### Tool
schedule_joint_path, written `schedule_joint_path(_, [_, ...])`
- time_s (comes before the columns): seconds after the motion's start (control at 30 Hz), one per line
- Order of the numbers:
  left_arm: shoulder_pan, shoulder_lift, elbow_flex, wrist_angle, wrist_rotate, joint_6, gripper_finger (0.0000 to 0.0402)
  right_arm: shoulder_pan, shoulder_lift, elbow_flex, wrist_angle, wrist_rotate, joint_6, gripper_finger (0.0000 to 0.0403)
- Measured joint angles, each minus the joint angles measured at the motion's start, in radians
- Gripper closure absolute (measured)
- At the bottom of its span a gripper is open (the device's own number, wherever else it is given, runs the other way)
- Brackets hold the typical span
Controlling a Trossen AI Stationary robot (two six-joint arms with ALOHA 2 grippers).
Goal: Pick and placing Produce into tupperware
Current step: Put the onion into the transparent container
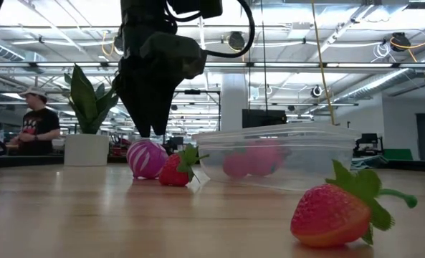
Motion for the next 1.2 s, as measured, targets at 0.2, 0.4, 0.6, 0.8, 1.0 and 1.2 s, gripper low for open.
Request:
schedule_joint_path(0.2, [-0.001,0.0,0.0,-0.015,0.009,-0.002,0.0096,0.0,0.0,0.0,0.006,0.0,-0.002,0.0252])
schedule_joint_path(0.4, [-0.001,0.0,0.0,-0.014,0.01,-0.011,0.0068,0.0,-0.001,0.0,0.012,0.0,-0.002,0.0252])
schedule_joint_path(0.6, [-0.001,0.0,0.0,0.004,0.01,-0.009,0.0068,0.0,-0.001,0.0,0.012,0.0,-0.002,0.0252])
schedule_joint_path(0.8, [0.002,0.001,-0.054,0.091,0.037,0.002,0.0072,0.0,0.0,0.0,0.012,0.0,-0.002,0.0252])
schedule_joint_path(1.0, [0.012,0.001,-0.131,0.118,0.052,-0.032,0.0066,0.0,0.0,0.0,0.036,0.0,-0.003,0.0252])
schedule_joint_path(1.2, [0.013,0.001,-0.139,0.143,0.047,-0.006,0.0073,0.0,0.0,0.0,0.074,0.0,-0.009,0.0252])
